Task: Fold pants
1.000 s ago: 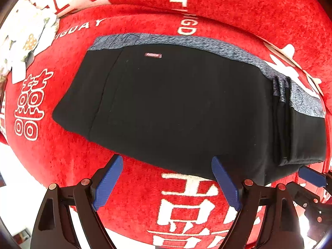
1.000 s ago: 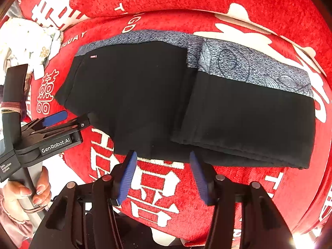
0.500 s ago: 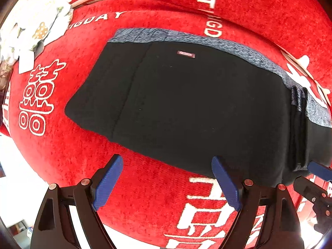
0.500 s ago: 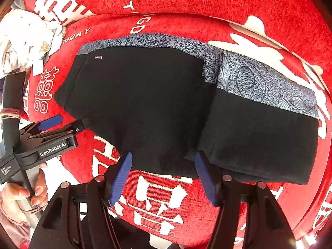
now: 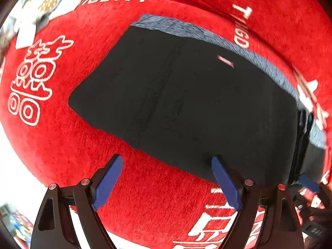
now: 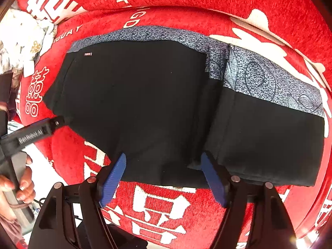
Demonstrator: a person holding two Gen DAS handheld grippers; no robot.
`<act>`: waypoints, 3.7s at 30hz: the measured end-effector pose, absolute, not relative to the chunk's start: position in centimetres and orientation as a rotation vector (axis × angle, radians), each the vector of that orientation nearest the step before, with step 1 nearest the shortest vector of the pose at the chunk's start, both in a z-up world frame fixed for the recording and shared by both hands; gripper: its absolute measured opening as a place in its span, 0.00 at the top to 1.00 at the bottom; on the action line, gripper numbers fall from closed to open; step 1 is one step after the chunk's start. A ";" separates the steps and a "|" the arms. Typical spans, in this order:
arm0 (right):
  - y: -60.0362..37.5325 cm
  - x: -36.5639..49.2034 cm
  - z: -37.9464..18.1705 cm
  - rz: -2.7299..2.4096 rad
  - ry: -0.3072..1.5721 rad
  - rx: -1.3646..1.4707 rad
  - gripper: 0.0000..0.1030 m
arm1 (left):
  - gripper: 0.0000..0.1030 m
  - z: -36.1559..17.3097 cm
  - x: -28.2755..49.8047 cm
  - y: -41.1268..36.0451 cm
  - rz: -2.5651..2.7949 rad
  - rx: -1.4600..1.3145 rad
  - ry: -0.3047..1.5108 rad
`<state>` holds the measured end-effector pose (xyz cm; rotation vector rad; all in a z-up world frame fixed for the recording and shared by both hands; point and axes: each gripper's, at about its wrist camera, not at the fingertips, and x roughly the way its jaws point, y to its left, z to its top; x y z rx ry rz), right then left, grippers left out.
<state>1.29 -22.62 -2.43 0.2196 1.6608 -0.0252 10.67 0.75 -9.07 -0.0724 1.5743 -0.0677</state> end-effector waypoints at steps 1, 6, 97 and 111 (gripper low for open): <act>-22.5 1.3 -2.4 -0.026 1.661 0.212 0.24 | 0.15 -9.1 11.1 1.6 -0.072 -0.098 1.567; -22.6 1.3 -2.5 -0.035 1.660 0.225 0.24 | 0.15 -9.6 13.7 8.7 -0.026 -0.336 1.524; -46.4 -1.6 7.9 0.246 1.232 0.939 0.82 | 0.70 3.8 -6.4 -36.1 -0.760 0.653 0.777; -51.9 -8.9 -1.3 -0.028 1.335 0.989 0.76 | 0.42 -1.2 -7.1 -37.1 -0.817 0.729 0.987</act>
